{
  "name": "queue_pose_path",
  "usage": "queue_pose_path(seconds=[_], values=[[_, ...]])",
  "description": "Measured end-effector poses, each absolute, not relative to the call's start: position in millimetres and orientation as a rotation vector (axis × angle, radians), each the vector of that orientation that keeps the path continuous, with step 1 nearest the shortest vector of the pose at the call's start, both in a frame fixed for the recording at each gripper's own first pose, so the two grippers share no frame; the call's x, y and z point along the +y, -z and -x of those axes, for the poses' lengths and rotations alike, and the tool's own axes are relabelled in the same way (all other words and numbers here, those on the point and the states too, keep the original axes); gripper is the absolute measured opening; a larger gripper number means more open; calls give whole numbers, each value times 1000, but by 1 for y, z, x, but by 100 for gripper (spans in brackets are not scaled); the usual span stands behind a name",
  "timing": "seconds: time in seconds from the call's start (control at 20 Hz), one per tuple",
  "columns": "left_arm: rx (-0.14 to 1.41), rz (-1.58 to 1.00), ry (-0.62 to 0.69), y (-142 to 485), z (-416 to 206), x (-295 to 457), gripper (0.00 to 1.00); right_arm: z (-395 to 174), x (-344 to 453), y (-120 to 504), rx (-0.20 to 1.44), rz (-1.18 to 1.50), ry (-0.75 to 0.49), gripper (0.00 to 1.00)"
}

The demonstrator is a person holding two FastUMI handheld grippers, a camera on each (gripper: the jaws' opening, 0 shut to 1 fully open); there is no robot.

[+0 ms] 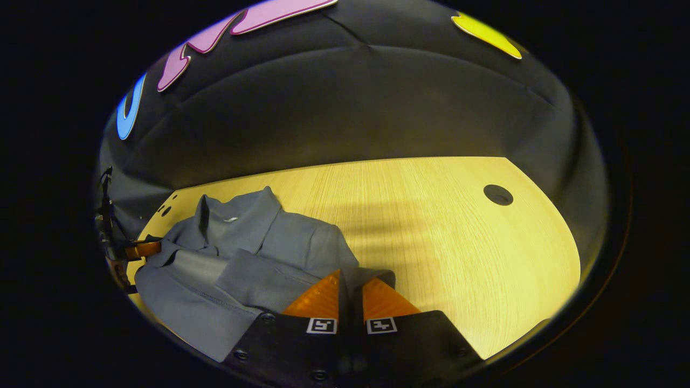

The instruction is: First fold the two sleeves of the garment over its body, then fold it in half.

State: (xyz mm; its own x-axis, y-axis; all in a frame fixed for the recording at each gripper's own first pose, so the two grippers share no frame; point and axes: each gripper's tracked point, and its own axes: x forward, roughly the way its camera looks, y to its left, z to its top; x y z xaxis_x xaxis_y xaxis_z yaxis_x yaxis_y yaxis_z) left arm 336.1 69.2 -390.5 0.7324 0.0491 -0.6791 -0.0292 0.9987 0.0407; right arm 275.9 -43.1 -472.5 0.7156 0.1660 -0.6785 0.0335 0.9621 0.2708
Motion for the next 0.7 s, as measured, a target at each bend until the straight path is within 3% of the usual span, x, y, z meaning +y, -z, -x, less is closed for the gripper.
queue_pose_path(seconds=[0.2,0.3,0.35,0.45,0.5,0.55,0.6,0.65,0.7], values=[[739,-41,-55,387,-335,69,10,-273,-45,470,770,-256,-77,11],[733,-72,-74,383,-332,75,18,-273,-50,468,773,-259,-57,20],[727,-92,-85,379,-329,80,30,-272,-53,467,774,-263,-49,37],[721,-109,-92,376,-328,82,58,-271,-57,462,770,-266,-40,37],[721,-113,-94,374,-326,82,61,-270,-58,458,765,-270,-41,41],[720,-118,-96,372,-324,84,67,-268,-57,454,761,-275,-43,63],[718,-121,-98,370,-322,85,71,-267,-57,451,757,-283,-45,69],[712,-125,-100,366,-321,84,81,-265,-58,447,753,-288,-46,61],[704,-127,-101,362,-319,84,84,-261,-58,443,751,-290,-47,74]])
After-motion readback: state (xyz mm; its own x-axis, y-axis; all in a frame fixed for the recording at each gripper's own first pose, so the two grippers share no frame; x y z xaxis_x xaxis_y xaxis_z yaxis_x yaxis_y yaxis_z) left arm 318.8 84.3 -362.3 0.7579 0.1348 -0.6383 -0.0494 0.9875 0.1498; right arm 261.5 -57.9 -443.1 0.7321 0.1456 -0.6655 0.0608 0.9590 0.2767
